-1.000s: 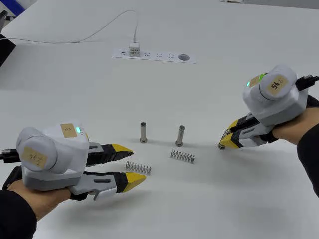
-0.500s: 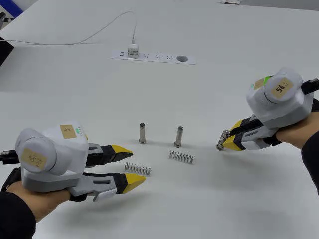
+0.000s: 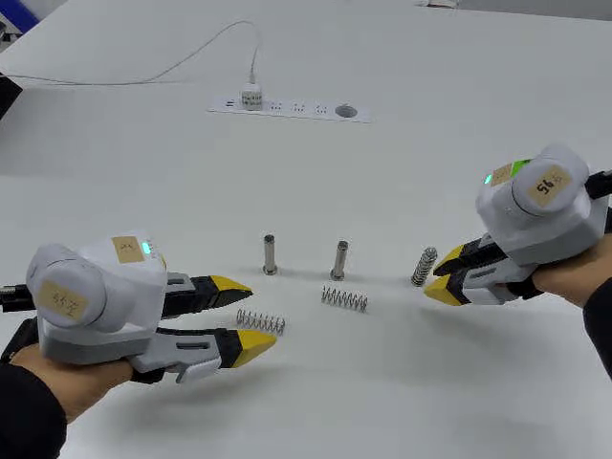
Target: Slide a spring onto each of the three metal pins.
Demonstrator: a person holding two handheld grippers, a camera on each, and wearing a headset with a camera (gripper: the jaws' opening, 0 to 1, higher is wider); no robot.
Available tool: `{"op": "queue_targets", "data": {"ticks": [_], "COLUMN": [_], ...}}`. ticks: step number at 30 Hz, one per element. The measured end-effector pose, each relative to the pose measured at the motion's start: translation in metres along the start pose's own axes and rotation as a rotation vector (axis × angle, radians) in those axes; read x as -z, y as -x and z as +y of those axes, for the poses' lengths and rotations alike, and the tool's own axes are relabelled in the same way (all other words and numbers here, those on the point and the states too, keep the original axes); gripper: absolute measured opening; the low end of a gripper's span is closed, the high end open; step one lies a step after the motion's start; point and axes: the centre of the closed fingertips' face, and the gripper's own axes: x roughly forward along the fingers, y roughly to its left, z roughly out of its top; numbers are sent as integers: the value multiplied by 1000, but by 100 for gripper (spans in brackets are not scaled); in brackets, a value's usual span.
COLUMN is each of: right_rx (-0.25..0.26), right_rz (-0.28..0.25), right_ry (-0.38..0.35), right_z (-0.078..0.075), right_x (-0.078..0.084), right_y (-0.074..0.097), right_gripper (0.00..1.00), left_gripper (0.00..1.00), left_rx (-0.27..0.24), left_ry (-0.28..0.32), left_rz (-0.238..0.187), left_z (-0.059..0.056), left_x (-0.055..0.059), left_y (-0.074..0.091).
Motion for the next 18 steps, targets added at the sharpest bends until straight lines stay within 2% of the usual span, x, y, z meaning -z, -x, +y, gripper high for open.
{"op": "queue_targets", "data": {"ticks": [11,18], "right_rx": [-38,-60], "right_rz": [-18,-31], "right_ry": [13,40], "right_z": [17,25], "right_x": [-9,-21], "right_y": [-8,-13], "right_gripper": [17,17], "left_gripper": [36,36], "left_rx": [2,4], "left_ry": [-3,-5], "left_rz": [0,-1], "left_z": [-1,-1], "left_x": [-1,-2], "left_y": [-1,-2]}}
